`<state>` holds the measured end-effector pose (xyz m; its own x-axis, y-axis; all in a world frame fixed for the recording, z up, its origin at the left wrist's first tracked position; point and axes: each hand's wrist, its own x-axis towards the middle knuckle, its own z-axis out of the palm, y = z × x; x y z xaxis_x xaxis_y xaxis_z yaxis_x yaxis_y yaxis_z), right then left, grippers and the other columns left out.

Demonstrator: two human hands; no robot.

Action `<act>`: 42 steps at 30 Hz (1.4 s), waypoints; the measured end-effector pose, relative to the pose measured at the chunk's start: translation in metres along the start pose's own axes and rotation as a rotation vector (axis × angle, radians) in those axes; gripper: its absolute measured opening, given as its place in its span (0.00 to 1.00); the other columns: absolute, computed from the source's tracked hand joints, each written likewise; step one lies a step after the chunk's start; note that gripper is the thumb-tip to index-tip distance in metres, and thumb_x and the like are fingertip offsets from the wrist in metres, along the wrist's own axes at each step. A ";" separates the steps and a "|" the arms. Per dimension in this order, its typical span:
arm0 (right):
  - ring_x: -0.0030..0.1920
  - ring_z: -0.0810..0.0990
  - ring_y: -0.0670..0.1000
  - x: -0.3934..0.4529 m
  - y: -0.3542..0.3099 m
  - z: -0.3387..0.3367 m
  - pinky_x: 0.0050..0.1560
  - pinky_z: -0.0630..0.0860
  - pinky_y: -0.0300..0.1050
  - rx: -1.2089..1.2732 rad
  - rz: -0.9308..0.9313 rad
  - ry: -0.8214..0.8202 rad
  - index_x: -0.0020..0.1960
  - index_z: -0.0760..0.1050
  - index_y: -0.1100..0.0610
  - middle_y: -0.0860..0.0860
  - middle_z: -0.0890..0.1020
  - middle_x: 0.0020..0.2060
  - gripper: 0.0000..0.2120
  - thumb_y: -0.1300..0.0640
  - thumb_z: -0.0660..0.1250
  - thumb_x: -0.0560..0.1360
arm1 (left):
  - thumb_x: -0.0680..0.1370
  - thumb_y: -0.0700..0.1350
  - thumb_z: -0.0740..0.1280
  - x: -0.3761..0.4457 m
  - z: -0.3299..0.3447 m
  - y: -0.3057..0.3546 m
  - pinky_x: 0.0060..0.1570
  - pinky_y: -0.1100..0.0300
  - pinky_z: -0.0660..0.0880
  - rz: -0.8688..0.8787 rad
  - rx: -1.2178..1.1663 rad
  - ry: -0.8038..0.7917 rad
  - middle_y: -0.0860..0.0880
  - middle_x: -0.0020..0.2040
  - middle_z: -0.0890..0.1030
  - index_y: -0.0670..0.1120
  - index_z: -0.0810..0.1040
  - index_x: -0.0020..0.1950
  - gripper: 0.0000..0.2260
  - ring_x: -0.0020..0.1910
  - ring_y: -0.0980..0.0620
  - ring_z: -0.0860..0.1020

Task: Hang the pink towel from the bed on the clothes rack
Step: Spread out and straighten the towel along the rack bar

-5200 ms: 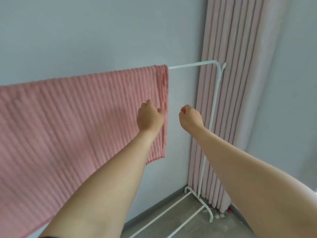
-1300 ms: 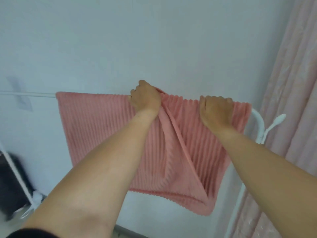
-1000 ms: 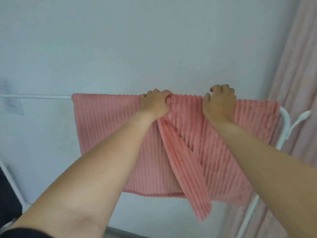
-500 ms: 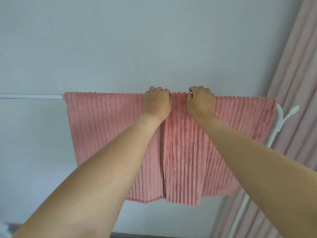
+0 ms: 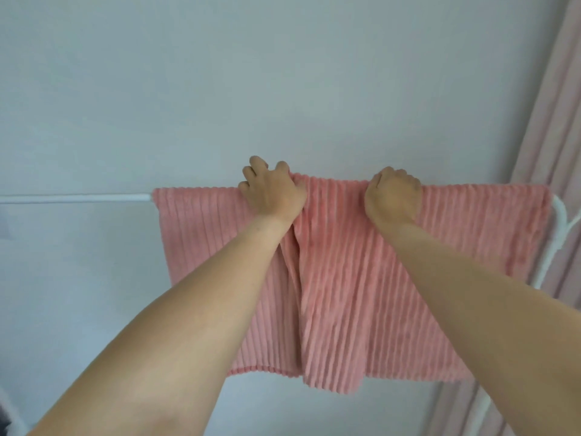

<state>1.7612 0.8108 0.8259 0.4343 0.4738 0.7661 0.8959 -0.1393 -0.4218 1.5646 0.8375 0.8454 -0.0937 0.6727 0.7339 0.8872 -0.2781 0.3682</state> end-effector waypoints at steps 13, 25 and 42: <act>0.49 0.78 0.63 -0.016 -0.062 0.034 0.59 0.68 0.55 -0.005 -0.035 0.057 0.46 0.78 0.64 0.63 0.82 0.45 0.21 0.52 0.51 0.81 | 0.82 0.43 0.58 0.038 -0.016 -0.077 0.44 0.52 0.64 0.132 0.042 0.044 0.51 0.34 0.72 0.47 0.68 0.35 0.14 0.42 0.46 0.69; 0.60 0.70 0.62 -0.093 -0.262 0.062 0.59 0.67 0.55 -0.050 -0.010 -0.037 0.59 0.75 0.63 0.60 0.73 0.59 0.19 0.48 0.61 0.78 | 0.79 0.53 0.54 0.068 -0.069 -0.224 0.53 0.47 0.65 0.259 0.217 -0.234 0.48 0.46 0.79 0.49 0.76 0.47 0.14 0.51 0.42 0.73; 0.55 0.75 0.62 -0.059 -0.300 0.088 0.52 0.71 0.52 -0.139 0.153 0.041 0.51 0.77 0.63 0.62 0.77 0.55 0.09 0.66 0.60 0.73 | 0.76 0.61 0.62 0.085 -0.046 -0.264 0.34 0.56 0.63 0.599 -0.050 -0.189 0.53 0.31 0.75 0.49 0.71 0.33 0.18 0.35 0.45 0.76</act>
<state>1.4585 0.9015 0.8645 0.5671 0.4024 0.7187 0.8223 -0.3270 -0.4657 1.3017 0.9365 0.8367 0.4987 0.4984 0.7092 0.7384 -0.6728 -0.0465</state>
